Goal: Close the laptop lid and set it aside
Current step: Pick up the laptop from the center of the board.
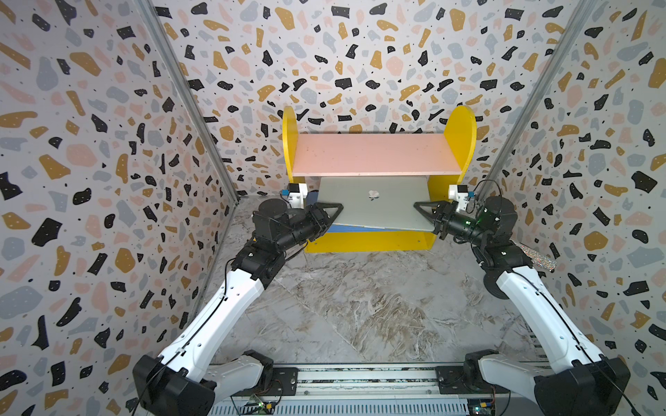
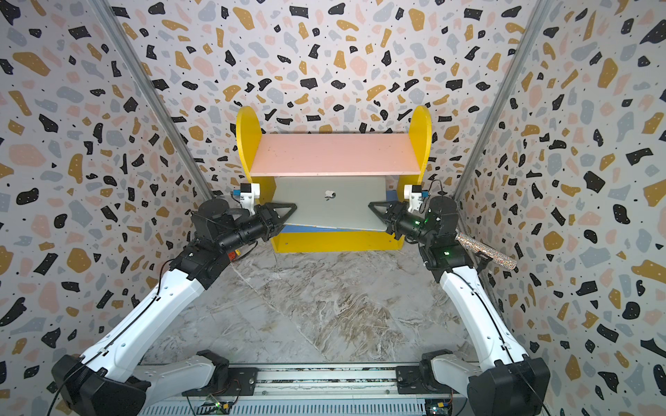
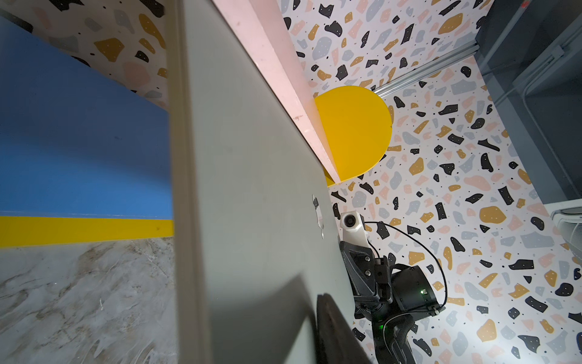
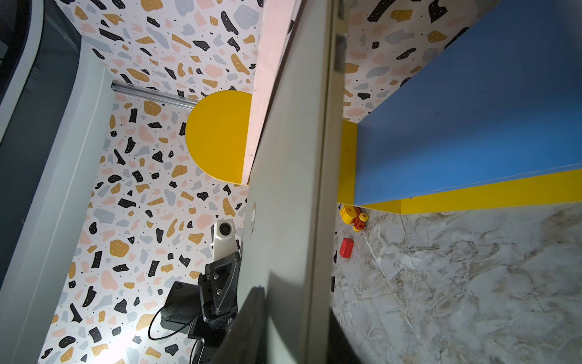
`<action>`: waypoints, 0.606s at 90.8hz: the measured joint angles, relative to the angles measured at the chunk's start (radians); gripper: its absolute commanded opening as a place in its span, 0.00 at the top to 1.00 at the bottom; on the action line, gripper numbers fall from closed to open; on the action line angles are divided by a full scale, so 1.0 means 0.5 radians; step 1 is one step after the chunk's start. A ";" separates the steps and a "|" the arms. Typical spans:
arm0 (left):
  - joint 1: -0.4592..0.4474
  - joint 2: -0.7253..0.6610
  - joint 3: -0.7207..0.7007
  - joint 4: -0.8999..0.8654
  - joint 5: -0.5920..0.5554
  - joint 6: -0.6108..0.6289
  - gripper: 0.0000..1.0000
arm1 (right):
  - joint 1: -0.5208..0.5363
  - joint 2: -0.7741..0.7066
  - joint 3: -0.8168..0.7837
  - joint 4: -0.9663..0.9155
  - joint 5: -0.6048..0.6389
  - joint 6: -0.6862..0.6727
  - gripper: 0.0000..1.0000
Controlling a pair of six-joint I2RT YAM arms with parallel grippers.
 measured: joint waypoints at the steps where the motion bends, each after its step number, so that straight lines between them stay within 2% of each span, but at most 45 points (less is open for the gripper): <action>1: 0.000 -0.001 -0.001 0.001 0.000 -0.003 0.65 | 0.000 0.000 0.000 0.000 -0.001 0.002 0.75; 36: -0.025 -0.244 -0.209 0.044 0.082 -0.057 0.65 | 0.016 -0.160 -0.140 0.036 -0.056 0.037 0.76; 55: -0.043 -0.326 -0.230 0.018 0.107 -0.072 0.64 | 0.024 -0.222 -0.150 0.011 -0.076 0.060 0.76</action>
